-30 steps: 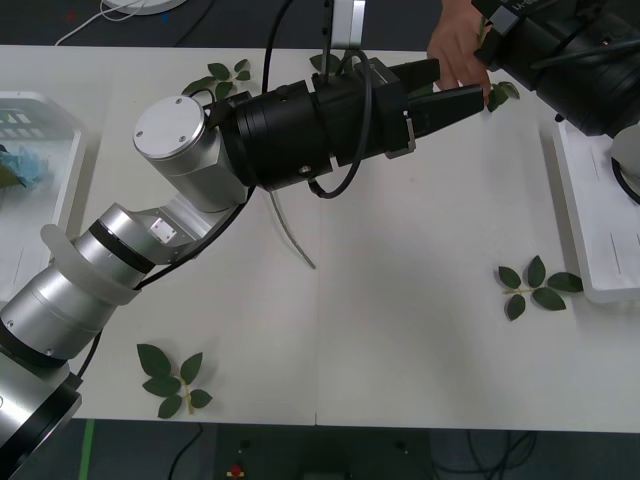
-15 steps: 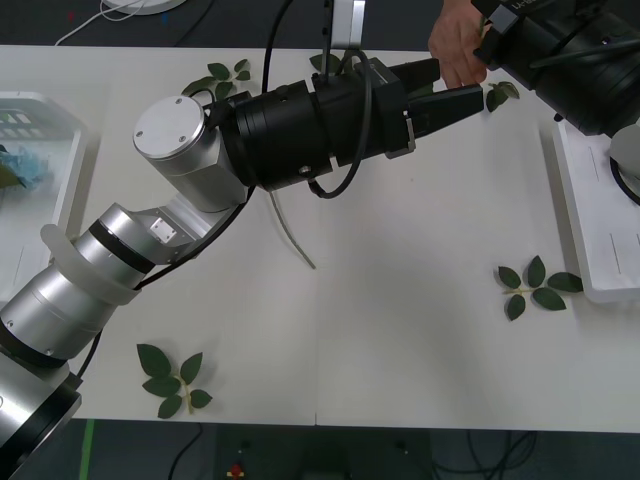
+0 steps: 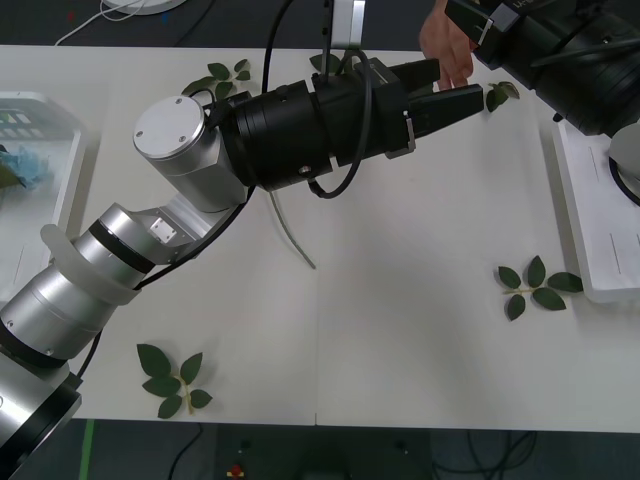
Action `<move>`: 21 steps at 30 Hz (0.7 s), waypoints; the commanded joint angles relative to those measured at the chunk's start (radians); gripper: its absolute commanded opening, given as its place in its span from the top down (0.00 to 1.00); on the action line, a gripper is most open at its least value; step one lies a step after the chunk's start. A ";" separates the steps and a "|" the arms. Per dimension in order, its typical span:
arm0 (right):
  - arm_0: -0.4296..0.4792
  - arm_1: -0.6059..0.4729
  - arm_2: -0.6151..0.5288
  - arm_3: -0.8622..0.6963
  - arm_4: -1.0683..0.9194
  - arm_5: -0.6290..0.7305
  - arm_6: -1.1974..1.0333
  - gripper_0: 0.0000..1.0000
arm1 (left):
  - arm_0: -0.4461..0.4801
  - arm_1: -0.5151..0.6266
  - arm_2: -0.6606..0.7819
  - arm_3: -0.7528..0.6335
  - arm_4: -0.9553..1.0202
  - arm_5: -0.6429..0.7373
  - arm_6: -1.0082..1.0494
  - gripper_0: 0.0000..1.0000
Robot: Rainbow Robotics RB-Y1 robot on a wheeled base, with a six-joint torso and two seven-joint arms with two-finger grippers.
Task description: Place the red flowers into the right box and the blue flowers into the left box. If a person shows an open palm, hand one flower to the person first, then continue sorting.
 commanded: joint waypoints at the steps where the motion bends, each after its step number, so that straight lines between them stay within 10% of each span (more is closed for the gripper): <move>1: -0.043 0.015 -0.025 -0.009 -0.013 -0.010 0.008 0.00 | -0.048 0.027 0.008 -0.010 0.001 -0.009 -0.040 0.00; 21: -0.032 -0.109 -0.025 -0.010 -0.186 0.166 0.008 0.00 | -0.134 0.052 0.077 -0.007 -0.200 0.011 -0.040 0.20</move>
